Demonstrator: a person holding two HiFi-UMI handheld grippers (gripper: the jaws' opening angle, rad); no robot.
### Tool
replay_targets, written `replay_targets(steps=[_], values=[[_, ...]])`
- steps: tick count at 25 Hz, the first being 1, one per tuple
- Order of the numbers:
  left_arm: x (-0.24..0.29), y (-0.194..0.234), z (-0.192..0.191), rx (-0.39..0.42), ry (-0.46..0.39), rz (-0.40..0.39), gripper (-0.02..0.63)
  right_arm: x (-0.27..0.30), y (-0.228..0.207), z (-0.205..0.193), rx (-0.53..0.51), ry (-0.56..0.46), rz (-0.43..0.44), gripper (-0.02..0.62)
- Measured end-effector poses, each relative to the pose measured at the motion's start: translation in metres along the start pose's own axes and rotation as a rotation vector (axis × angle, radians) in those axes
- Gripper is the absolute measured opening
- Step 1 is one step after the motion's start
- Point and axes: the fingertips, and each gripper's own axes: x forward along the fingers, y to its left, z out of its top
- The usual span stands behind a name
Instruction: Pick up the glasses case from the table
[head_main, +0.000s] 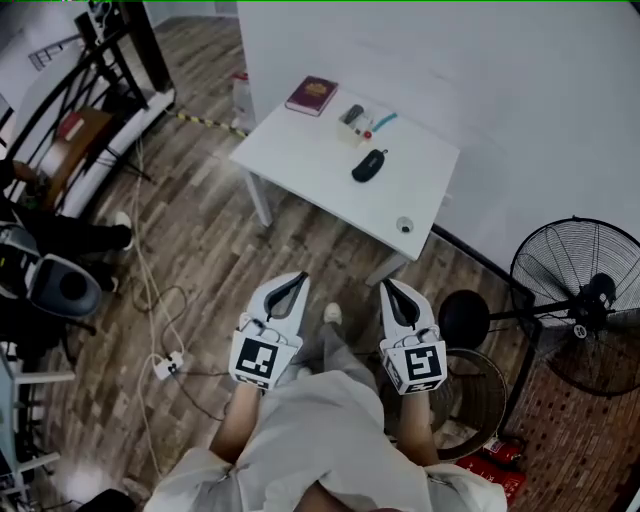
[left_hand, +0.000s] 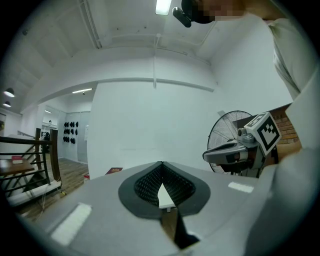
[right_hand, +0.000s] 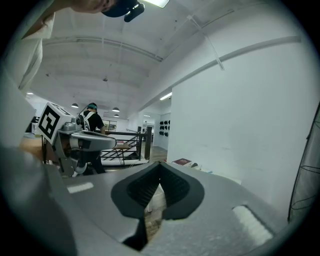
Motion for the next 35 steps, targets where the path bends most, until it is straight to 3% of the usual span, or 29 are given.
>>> replay_targets(steps=[17, 27, 35], values=[[0.18, 0.07, 0.009, 0.002, 0.052, 0.055, 0.017, 0.146, -0.137, 0.018, 0.02, 0.03, 0.077, 0.003], [0.238, 0.085, 0.008, -0.003, 0.073, 0.096, 0.017, 0.189, -0.182, 0.019, 0.029, 0.032, 0.133, 0.003], [0.264, 0.09, 0.003, -0.005, 0.089, 0.091, 0.017, 0.213, -0.193, 0.019, 0.041, 0.039, 0.159, 0.003]])
